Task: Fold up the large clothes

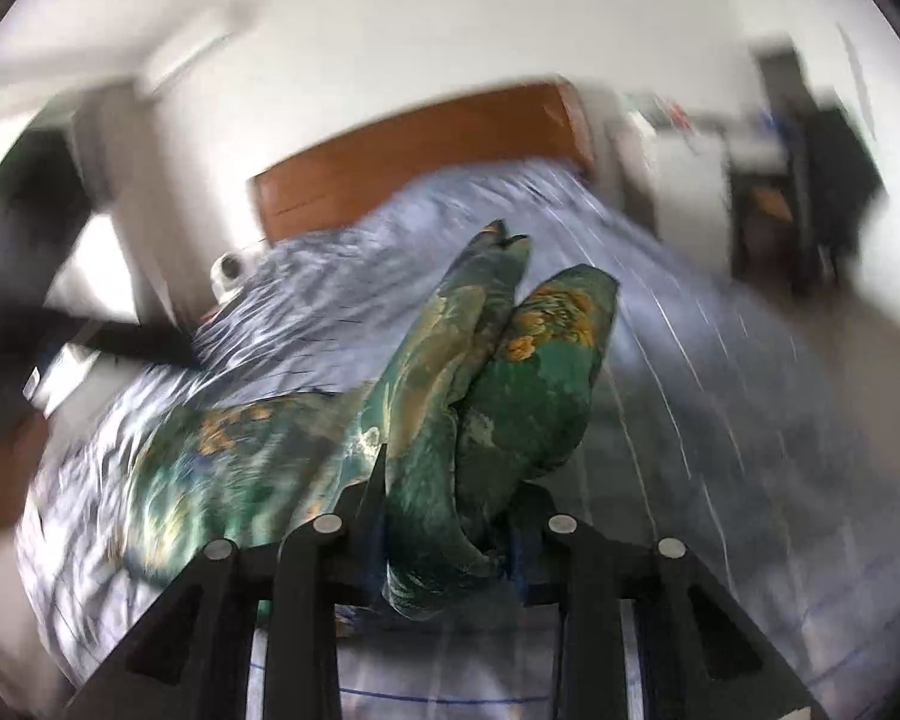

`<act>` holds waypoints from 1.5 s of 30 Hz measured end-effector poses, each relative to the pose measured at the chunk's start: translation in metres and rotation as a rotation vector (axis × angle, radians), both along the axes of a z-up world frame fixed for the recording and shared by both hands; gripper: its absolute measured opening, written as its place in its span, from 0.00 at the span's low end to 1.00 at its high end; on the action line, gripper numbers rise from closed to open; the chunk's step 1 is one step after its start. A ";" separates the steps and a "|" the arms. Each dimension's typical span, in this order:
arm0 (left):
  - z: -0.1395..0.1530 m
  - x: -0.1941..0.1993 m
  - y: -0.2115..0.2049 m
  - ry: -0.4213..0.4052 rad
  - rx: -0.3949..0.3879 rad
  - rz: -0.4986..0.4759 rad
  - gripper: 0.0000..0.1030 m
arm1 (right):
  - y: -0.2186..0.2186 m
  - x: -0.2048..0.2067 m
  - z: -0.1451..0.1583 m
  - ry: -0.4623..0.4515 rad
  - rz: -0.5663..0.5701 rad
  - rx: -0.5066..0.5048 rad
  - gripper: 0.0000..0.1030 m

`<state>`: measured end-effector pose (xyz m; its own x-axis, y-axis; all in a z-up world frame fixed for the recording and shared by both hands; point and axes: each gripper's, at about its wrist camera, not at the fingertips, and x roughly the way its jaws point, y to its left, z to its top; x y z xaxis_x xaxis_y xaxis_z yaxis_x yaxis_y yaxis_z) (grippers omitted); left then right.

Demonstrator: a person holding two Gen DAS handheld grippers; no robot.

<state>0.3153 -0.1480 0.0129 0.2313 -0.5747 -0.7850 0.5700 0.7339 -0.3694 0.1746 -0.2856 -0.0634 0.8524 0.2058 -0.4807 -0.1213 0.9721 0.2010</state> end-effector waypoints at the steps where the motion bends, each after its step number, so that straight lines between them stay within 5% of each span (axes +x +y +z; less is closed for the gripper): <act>1: 0.005 0.004 -0.001 0.006 0.013 -0.012 0.92 | 0.019 -0.004 0.009 -0.030 0.041 -0.059 0.29; 6: 0.008 0.002 0.014 -0.015 0.138 0.023 0.93 | 0.100 -0.022 0.028 -0.138 0.246 -0.313 0.29; 10: -0.009 -0.007 0.025 -0.085 0.330 0.091 0.92 | 0.145 -0.038 0.029 -0.189 0.368 -0.440 0.29; 11: -0.016 -0.008 0.027 -0.098 0.375 0.109 0.80 | 0.155 -0.042 0.027 -0.205 0.408 -0.468 0.29; 12: -0.022 -0.009 0.031 -0.107 0.415 0.131 0.51 | 0.162 -0.046 0.025 -0.222 0.437 -0.497 0.29; 13: -0.027 -0.008 0.036 -0.105 0.436 0.149 0.43 | 0.167 -0.052 0.023 -0.232 0.456 -0.522 0.29; 14: -0.030 -0.007 0.044 -0.082 0.401 0.155 0.34 | 0.173 -0.056 0.020 -0.235 0.473 -0.545 0.29; 17: -0.032 -0.004 0.069 -0.057 0.342 0.155 0.29 | 0.174 -0.055 0.019 -0.203 0.491 -0.518 0.35; 21: -0.035 0.004 0.123 -0.058 0.322 0.196 0.29 | 0.151 -0.054 0.042 -0.129 0.562 -0.340 0.66; 24: -0.046 0.017 0.178 -0.013 0.282 0.273 0.29 | 0.131 -0.039 0.053 -0.095 0.536 -0.239 0.66; 29: -0.078 0.022 0.255 0.046 0.249 0.391 0.29 | 0.124 0.018 0.040 0.004 0.431 -0.251 0.64; 32: -0.091 0.022 0.283 0.062 0.227 0.435 0.29 | 0.146 0.049 0.027 0.069 0.465 -0.241 0.44; 40: -0.136 0.026 0.326 0.140 0.159 0.504 0.33 | 0.228 0.081 -0.034 0.224 0.625 -0.212 0.42; 45: -0.174 0.026 0.348 0.194 0.040 0.539 0.37 | 0.245 0.099 -0.079 0.353 0.641 -0.192 0.43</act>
